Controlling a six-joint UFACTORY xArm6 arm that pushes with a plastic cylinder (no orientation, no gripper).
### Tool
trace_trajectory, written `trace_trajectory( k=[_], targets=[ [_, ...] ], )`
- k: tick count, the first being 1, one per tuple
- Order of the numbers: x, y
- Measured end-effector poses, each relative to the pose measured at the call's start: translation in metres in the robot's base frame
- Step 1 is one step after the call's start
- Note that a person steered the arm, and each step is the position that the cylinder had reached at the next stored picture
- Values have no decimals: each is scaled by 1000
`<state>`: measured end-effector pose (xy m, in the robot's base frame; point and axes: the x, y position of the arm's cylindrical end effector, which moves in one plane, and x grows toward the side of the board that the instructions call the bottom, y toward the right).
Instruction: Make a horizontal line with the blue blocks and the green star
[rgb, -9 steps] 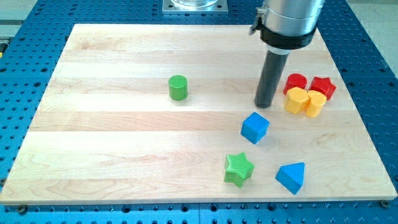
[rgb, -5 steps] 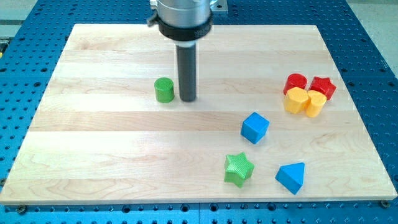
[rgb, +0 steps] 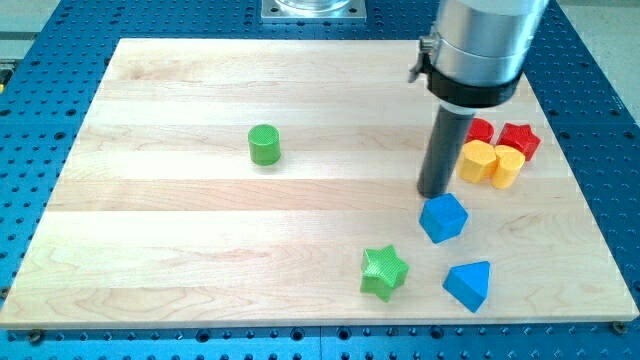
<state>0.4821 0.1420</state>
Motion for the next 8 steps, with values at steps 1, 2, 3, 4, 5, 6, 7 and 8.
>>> trace_trajectory(
  k=[1,2,3,4,5,6,7,8],
  targets=[
    [24,44],
    [6,8],
    [4,-42],
    [11,-121],
    [60,-115],
    [102,-143],
    [121,-122],
    [118,-54]
  ],
)
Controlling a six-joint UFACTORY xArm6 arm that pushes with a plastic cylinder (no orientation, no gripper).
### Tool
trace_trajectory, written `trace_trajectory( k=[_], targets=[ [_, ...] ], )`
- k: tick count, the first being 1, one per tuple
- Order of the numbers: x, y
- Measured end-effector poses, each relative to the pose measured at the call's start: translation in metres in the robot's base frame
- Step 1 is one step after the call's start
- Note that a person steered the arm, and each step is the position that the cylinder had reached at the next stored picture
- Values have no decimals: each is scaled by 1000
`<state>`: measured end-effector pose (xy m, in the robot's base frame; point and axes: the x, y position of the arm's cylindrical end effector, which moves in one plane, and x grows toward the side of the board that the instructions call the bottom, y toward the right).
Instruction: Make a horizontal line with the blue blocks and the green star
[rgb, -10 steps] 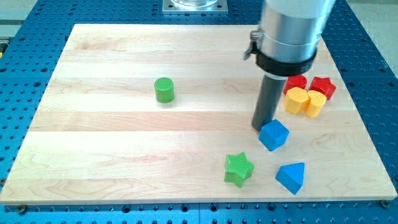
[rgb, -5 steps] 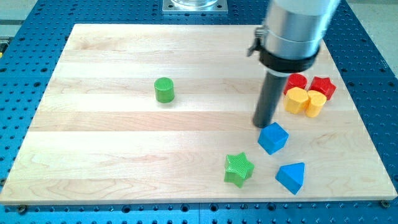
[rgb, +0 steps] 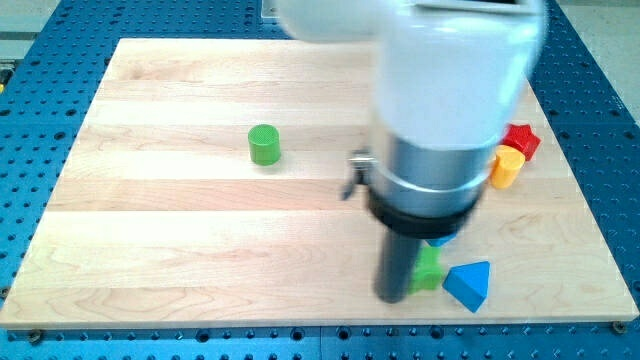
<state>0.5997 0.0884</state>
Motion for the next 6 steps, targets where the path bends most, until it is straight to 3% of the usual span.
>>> trace_trajectory(
  k=[1,3,5,6],
  targets=[
    [2,42],
    [17,-14],
    [19,-19],
    [17,24]
  ],
)
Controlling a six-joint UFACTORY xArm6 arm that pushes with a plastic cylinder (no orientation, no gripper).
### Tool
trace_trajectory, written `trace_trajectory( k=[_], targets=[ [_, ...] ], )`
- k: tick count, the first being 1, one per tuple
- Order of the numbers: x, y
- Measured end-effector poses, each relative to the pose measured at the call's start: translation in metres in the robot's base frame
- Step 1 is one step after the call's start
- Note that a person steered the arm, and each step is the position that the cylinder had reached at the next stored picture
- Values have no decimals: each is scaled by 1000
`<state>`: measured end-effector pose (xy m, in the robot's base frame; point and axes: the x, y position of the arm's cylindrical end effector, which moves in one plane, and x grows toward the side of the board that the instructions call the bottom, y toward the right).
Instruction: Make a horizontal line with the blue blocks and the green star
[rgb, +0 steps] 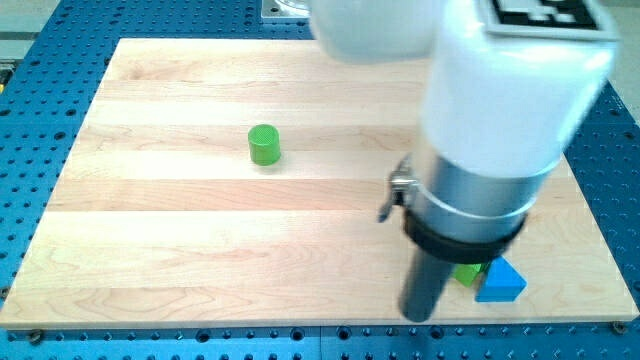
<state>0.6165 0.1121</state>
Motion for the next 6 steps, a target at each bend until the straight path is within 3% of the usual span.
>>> trace_trajectory(
  k=[2,3,5,6],
  targets=[
    [1,42],
    [1,93],
    [-20,106],
    [-5,149]
  ],
)
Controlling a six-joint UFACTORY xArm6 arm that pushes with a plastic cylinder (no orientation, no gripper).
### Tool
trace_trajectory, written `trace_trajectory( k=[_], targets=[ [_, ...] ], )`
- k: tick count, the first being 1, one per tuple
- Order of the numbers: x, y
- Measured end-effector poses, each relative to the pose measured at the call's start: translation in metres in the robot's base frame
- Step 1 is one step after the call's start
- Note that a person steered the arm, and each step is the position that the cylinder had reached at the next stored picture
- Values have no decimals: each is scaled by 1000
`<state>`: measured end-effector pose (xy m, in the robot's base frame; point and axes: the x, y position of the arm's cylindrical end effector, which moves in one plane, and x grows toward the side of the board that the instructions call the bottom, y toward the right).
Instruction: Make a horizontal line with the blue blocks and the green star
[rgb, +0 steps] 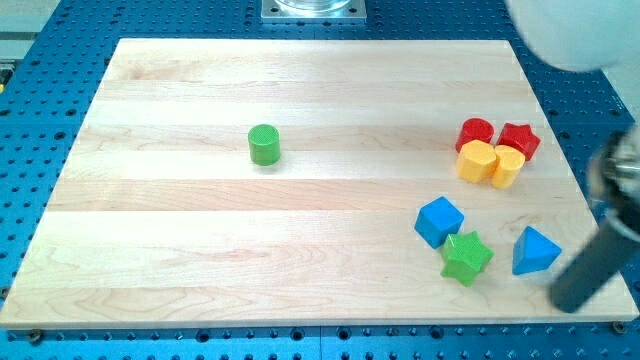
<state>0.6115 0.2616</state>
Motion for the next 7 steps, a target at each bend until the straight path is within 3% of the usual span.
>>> trace_trajectory(
  k=[1,2,4,5,6,7],
  targets=[
    [-33,26],
    [-93,-15],
    [-106,-164],
    [-77,-194],
    [-74,-162],
    [-73,-236]
  ],
)
